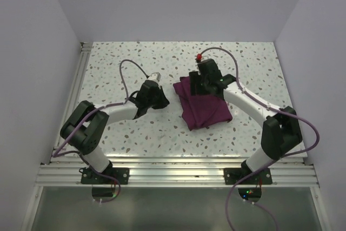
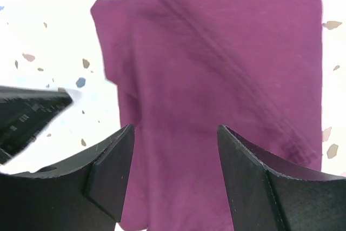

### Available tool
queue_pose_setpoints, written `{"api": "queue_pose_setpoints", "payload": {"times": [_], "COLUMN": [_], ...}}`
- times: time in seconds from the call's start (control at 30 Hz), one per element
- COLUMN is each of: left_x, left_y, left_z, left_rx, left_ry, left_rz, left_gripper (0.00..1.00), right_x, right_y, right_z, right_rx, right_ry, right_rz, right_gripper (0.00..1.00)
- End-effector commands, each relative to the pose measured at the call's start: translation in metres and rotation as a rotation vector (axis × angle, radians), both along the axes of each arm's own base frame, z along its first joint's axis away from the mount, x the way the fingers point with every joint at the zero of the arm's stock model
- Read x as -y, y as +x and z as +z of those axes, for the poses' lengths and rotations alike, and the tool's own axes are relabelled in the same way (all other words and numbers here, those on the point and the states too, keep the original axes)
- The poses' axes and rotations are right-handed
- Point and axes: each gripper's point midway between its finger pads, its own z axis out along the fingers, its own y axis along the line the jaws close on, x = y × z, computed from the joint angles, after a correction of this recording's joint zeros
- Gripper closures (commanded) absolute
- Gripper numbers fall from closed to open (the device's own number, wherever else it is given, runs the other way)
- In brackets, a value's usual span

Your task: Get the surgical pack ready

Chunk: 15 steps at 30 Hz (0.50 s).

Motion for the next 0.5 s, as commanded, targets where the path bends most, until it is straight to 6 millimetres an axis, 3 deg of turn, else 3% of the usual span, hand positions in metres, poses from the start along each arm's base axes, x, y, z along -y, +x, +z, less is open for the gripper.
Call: {"api": "queue_pose_setpoints", "payload": {"times": [0.0,0.07,0.2,0.4,0.47], "left_x": [-0.018,-0.019,-0.016,-0.029,-0.037], "left_y": [0.005,0.008,0.014,0.012,0.015], "left_z": [0.015,0.010,0.005,0.020,0.033], "left_rx": [0.036,0.003,-0.062,0.001,0.040], "left_ry": [-0.021,-0.043,-0.127,-0.128,-0.098], "left_rz": [0.006,-0.003,-0.057,-0.013,0.019], "left_gripper": [0.95,1.00,1.00,1.00,1.00], "right_x": [-0.003,-0.009,-0.018,-0.021,-0.023], "right_y": [0.004,0.001,0.002,0.002,0.000], "right_z": [0.002,-0.009,-0.015,-0.029,-0.033], "right_rx": [0.015,-0.014,-0.026,-0.051,-0.057], "right_ry": [-0.099,-0.141,-0.191,-0.255,-0.262], "right_rz": [0.031,0.047,0.073,0.087,0.094], "right_gripper": [0.34,0.34,0.34,0.35,0.35]}}
